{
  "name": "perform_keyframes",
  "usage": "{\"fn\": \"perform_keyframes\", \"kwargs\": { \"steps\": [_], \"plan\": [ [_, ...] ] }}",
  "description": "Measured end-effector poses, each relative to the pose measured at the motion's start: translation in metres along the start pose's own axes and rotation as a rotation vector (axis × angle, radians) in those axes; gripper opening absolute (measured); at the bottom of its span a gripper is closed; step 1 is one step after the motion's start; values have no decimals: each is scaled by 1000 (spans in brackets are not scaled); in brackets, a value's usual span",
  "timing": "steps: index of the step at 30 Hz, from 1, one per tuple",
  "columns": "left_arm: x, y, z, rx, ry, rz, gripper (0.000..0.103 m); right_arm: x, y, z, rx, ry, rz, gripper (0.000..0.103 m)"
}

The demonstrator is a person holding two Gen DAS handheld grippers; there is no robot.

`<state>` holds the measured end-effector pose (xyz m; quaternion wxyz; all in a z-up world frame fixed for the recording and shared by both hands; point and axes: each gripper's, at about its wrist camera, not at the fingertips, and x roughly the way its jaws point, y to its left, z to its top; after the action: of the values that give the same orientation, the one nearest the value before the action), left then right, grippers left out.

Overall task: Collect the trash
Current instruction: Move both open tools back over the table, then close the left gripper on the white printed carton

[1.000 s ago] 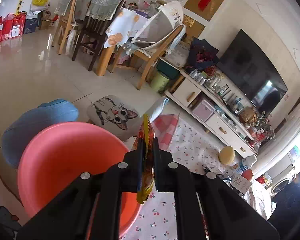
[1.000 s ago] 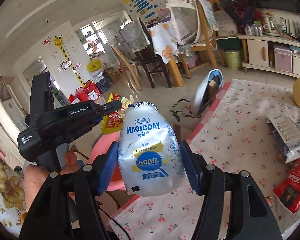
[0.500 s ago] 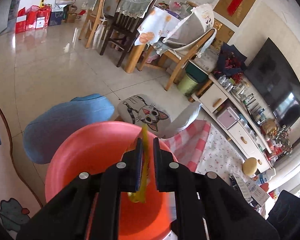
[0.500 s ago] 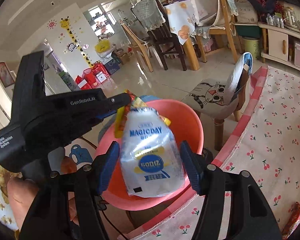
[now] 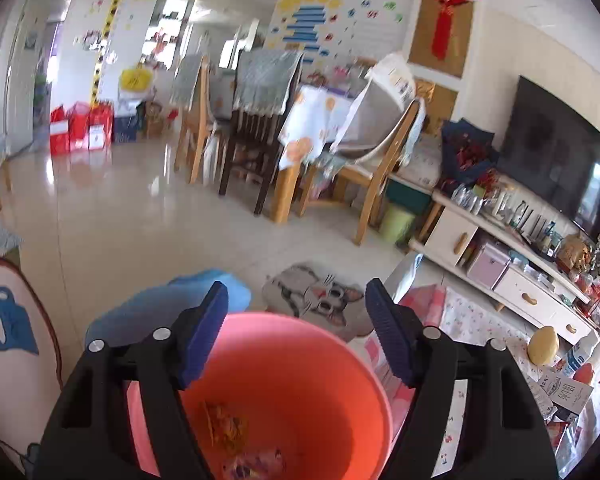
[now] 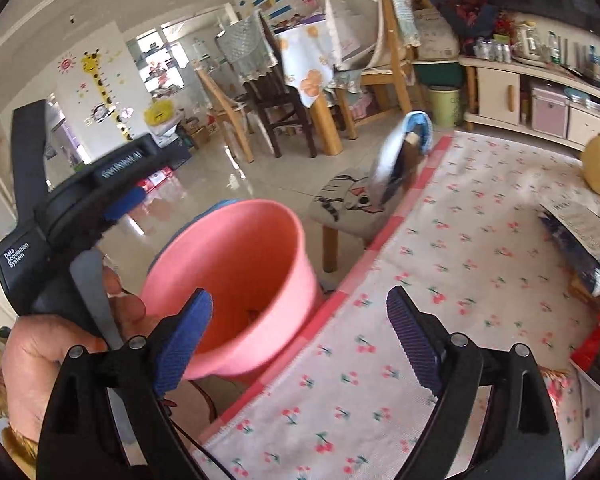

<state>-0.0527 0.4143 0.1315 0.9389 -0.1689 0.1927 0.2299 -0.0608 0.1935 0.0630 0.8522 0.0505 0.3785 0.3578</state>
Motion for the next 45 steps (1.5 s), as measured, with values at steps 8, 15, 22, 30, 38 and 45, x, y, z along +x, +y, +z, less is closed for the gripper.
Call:
{"fn": "perform_keyframes", "kwargs": {
  "steps": [8,15,22,30,38,45],
  "plan": [
    [-16,-43,2,110,-19,-71,78,-42,-28,-22,13,-77,-58,94],
    [-40,-82,-4,232,-70,-189,85,-84,-38,-50,-30,-154,-92,98],
    [-41,-117,-23,306,20,-293,85,-112,-54,-66,-59,-101,-146,98],
    [-43,-156,-50,333,111,-435,84,-138,-98,-79,40,-125,-176,98],
    [-48,-197,-84,405,214,-526,76,-160,-136,-86,99,-142,-203,98],
    [-42,-221,-111,446,302,-564,71,-181,-164,-79,151,-154,-254,98]
  ]
}}
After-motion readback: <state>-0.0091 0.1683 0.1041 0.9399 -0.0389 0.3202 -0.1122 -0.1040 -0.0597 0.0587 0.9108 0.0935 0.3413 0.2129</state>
